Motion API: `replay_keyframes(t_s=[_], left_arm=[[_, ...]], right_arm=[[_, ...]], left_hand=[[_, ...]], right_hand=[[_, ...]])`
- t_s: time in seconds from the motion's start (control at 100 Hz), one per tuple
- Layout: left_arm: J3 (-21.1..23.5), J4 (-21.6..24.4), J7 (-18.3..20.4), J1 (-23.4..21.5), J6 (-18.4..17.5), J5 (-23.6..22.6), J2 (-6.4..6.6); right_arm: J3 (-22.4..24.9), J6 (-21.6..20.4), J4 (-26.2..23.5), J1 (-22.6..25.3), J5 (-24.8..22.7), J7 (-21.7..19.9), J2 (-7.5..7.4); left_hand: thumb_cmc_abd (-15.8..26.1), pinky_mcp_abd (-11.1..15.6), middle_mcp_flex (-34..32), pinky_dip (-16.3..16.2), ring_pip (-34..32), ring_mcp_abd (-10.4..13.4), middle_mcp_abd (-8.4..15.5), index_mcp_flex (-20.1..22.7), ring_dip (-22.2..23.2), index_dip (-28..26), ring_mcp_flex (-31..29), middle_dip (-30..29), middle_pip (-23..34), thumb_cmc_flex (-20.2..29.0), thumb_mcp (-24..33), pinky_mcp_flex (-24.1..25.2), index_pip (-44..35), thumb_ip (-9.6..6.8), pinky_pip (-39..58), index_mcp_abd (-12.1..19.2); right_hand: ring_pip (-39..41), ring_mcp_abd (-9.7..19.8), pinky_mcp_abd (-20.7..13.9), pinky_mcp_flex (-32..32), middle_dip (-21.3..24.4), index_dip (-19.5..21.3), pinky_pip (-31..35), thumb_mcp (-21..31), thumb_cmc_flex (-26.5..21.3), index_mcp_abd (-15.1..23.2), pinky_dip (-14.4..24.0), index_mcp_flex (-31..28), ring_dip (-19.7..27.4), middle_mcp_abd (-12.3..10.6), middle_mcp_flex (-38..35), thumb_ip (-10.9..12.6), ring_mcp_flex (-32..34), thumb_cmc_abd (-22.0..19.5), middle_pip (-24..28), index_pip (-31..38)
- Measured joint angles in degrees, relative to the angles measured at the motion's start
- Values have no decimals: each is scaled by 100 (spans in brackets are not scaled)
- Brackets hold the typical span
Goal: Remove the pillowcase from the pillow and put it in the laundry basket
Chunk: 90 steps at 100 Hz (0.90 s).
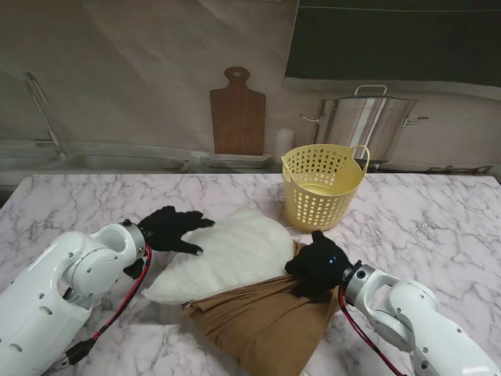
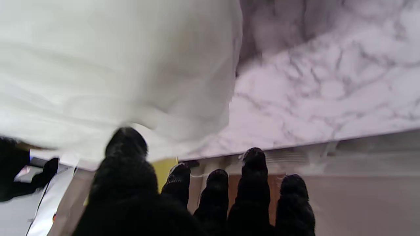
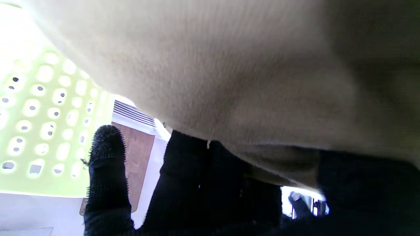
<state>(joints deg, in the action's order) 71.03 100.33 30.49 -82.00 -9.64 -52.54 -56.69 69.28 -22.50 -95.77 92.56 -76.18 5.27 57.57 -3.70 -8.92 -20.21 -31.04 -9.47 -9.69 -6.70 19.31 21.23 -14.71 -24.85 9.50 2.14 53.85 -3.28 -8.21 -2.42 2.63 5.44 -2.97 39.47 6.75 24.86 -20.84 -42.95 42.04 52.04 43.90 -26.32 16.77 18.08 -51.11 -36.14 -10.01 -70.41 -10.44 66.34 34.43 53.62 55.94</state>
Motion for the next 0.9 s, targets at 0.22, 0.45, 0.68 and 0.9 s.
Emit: replay_keyframes(t_s=[0.22,0.45,0.68,0.9], left_arm=[[-259,65,-1450,66,6,359,-78],[-1530,-263,-1459,729,-146,1617,-206],[-2532,-1122,-392,1469,-134,2373,-182],[-3137,-1455,308,2107,163,2216,-126]], right_arm=[[-146,-68,130,-156,49,58,-31],[-258,-107,254,-273,171,84,-34],[-272,-270,348,-292,307,209,-29],[-205,-292,337,-226,337,246,9]], left_hand=[[164,-132,-477,0,0,-60,-72,666,1,-281,-11,79,131,326,77,5,-381,-8,0,-69],[224,-125,-482,37,0,-49,-70,777,1,-353,-11,144,130,261,57,5,-443,-8,0,-69],[-92,22,-447,218,204,-40,-97,580,-7,-357,201,147,46,-2,66,155,-270,-8,-61,-185],[-162,536,38,233,461,446,237,48,-44,-319,531,87,-134,-272,90,259,104,-77,-384,28]], right_hand=[[-26,-52,-18,0,-1,-29,0,-19,2,104,0,-1,6,-1,-1,-40,1,5,54,137],[-27,-74,-63,0,-2,-87,0,-62,2,116,0,-2,6,-1,-1,-40,2,5,69,165],[-79,-79,-67,0,-2,-143,0,-45,-5,116,0,-2,6,4,-1,-41,3,5,70,213],[-224,-70,-148,0,7,-296,9,-12,-10,116,0,21,6,10,3,-41,3,-153,70,207]])
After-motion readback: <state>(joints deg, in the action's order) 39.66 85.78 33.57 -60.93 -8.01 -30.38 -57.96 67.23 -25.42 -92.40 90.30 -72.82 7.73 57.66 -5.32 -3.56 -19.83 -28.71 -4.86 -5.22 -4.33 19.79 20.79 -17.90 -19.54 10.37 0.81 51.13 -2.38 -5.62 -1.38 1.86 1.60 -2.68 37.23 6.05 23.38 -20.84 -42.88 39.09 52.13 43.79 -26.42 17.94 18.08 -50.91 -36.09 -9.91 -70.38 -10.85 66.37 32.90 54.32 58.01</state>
